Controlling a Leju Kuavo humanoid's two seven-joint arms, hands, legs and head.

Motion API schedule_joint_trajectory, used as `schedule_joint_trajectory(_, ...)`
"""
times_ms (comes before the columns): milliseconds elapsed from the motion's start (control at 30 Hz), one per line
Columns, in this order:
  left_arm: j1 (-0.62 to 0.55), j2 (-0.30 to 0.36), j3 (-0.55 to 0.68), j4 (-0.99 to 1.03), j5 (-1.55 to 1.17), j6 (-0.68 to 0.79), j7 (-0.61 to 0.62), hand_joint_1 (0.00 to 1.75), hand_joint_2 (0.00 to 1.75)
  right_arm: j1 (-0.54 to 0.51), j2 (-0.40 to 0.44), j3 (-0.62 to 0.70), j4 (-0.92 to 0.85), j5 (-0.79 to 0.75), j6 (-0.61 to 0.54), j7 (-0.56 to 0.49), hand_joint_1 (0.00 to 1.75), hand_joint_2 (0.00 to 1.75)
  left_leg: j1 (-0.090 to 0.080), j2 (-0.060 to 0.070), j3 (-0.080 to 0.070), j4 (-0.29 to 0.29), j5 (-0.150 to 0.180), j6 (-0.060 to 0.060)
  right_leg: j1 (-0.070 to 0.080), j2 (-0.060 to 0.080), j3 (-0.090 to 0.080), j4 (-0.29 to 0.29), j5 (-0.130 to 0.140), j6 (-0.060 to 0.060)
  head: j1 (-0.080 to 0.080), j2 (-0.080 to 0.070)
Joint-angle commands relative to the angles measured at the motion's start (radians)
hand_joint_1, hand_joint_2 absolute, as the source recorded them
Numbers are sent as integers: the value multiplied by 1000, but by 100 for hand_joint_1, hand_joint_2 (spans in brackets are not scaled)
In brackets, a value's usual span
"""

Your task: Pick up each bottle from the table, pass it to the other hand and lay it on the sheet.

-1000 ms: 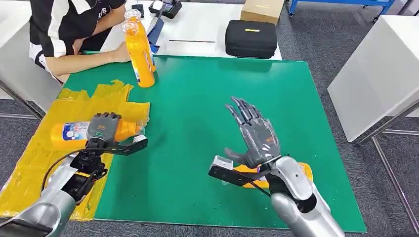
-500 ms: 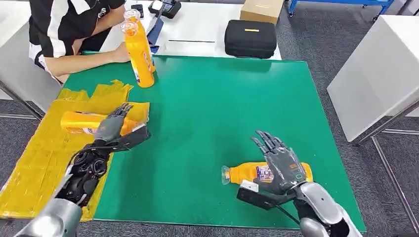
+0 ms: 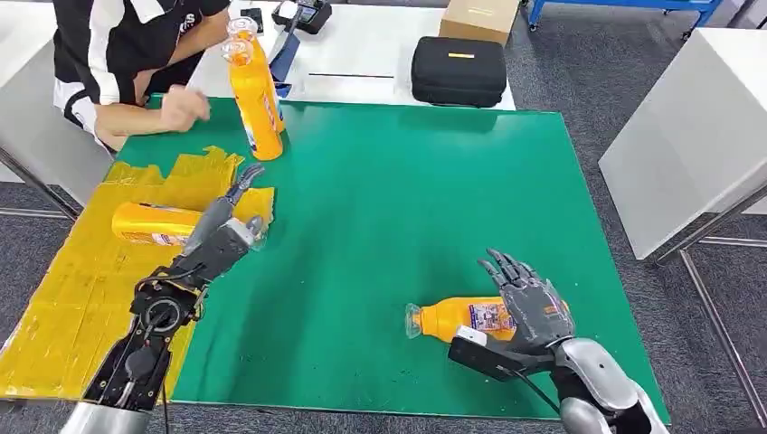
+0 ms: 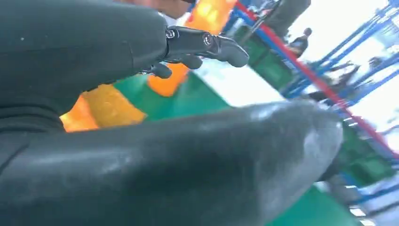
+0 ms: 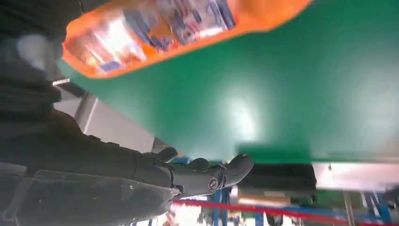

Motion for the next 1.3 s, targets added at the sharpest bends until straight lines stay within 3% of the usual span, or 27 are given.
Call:
schedule_joint_trajectory(33,25,4,-43,-187,159,-43,24,0,0,-79,83,-20,257,-3,14,-14,0,175,2,1,8,0,-4,0,2,2,7,-1,-2,-6,0,0)
schedule_joint_trajectory(467,8,-4,-54,-174,209,-19,62,0,0,-71,81,-36,340,-26,55,0,0,175,1,-1,10,0,-5,1,2,1,10,0,-4,-7,0,0)
schedule_joint_trajectory(600,8,-8,-51,-155,216,-15,76,0,0,-93,99,-65,381,-14,43,45,3,175,1,0,7,0,-3,0,1,1,7,-1,-2,-5,0,0)
schedule_joint_trajectory(633,4,-10,-49,-141,219,-13,79,0,0,-99,103,-74,393,-13,41,49,40,175,1,0,10,0,-4,0,1,1,10,0,-4,-7,0,0)
schedule_joint_trajectory(667,4,-10,-49,-141,219,-13,79,0,0,-99,103,-74,393,-13,41,49,40,175,1,-1,5,-1,-1,0,1,0,5,-1,-1,-4,0,0)
schedule_joint_trajectory(700,2,-10,-49,-128,222,-12,80,0,0,-105,106,-80,405,-11,40,53,143,175,1,-1,4,-1,-1,0,1,0,4,-1,-1,-4,0,0)
schedule_joint_trajectory(967,3,-9,-50,-122,222,-12,80,0,0,-107,107,-82,409,-9,40,56,143,175,1,-1,9,0,-4,1,1,0,10,-1,-3,-6,0,0)
schedule_joint_trajectory(1033,-2,-10,-51,-110,222,-11,81,0,0,-110,110,-86,417,0,36,66,175,175,1,-1,8,-1,-3,0,1,0,9,-1,-3,-6,0,0)
schedule_joint_trajectory(1200,-5,-20,-48,-78,224,-4,83,0,0,-134,143,-111,432,39,-8,90,175,175,1,-1,12,0,-5,1,2,0,12,-1,-4,-8,0,0)
schedule_joint_trajectory(1300,3,-26,-43,-85,237,-10,95,0,0,-171,191,-122,424,54,-94,76,175,175,1,0,6,-1,-2,0,1,1,6,-1,-1,-5,0,0)
